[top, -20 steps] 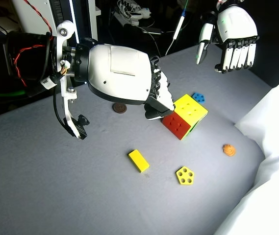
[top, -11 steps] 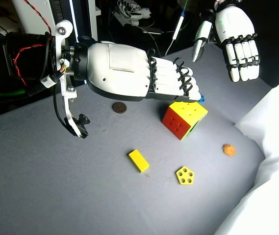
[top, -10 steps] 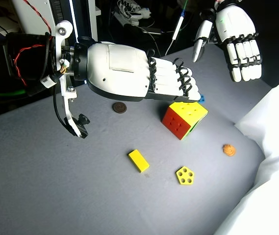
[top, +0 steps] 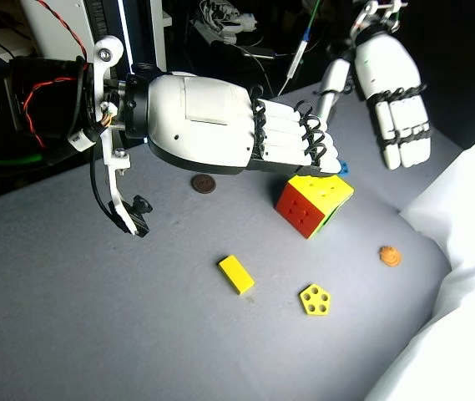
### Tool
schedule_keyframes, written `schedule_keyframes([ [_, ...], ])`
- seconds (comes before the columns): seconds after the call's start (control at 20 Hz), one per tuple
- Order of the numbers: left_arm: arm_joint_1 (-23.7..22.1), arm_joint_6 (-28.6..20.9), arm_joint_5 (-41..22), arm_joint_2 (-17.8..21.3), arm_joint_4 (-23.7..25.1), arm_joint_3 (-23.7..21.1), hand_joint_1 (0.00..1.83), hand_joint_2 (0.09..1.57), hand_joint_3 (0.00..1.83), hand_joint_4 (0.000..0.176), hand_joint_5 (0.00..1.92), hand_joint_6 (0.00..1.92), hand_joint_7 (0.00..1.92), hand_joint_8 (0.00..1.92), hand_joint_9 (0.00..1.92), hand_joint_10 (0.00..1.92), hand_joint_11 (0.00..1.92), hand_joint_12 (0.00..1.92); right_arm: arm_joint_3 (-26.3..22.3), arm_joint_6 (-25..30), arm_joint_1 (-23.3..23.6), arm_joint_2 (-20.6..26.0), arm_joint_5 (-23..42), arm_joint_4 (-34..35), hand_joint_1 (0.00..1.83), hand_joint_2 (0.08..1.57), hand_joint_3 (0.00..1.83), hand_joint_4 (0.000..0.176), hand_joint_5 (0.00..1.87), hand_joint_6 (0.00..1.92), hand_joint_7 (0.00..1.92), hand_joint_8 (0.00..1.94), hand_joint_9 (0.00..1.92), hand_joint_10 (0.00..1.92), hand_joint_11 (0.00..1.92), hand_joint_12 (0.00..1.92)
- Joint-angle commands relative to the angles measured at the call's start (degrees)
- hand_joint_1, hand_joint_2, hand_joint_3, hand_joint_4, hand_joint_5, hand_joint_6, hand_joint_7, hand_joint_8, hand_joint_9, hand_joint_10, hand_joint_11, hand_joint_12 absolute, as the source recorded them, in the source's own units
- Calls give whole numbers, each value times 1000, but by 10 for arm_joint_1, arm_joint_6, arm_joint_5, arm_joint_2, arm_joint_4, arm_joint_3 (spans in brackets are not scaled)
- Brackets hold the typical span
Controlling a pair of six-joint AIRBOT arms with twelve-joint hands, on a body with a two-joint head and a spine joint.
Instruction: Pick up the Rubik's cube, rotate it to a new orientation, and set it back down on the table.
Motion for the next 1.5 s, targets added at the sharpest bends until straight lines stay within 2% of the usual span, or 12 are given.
schedule_keyframes([
  [0.0, -1, 0, -48, -3, 18, 0, 719, 1048, 0, 0, 0, 0, 0, 0, 0, 0, 0, 111, 0, 0, 4, 1, 63, 21, 0, 1124, 103, 0, 0, 0, 0, 0, 0, 0, 0, 0],
  [0.1, 5, 3, -67, -19, 4, 0, 870, 994, 0, 0, 0, 0, 0, 0, 0, 0, 0, 11, 0, -1, 4, 1, 63, 21, 0, 1124, 101, 0, 0, 0, 0, 0, 0, 0, 0, 0],
  [0.3, 9, 34, -113, -59, -50, 2, 976, 982, 0, 0, 0, 0, 0, 0, 0, 0, 0, 0, 0, -2, 3, 1, 63, 21, 0, 1121, 94, 0, 0, 0, 0, 0, 0, 0, 0, 0],
  [0.45, 12, 36, -140, -84, -72, 7, 970, 1000, 0, 0, 0, 0, 0, 0, 0, 0, 4, 3, 0, -5, 3, 0, 63, 21, 0, 1129, 94, 0, 0, 0, 0, 0, 0, 0, 0, 0],
  [0.75, 11, 73, -187, -112, -144, 8, 977, 1023, 7, 0, 0, 0, 0, 0, 0, 0, 6, 7, 0, -12, -1, -1, 63, 21, 0, 1131, 90, 0, 0, 0, 0, 0, 0, 0, 0, 0],
  [1.45, 28, 75, -196, -150, -167, 40, 927, 1007, 0, 0, 0, 0, 0, 0, 0, 0, 0, 0, 0, -12, -2, -2, 63, 21, 0, 1153, 84, 0, 0, 0, 0, 0, 0, 0, 0, 0],
])
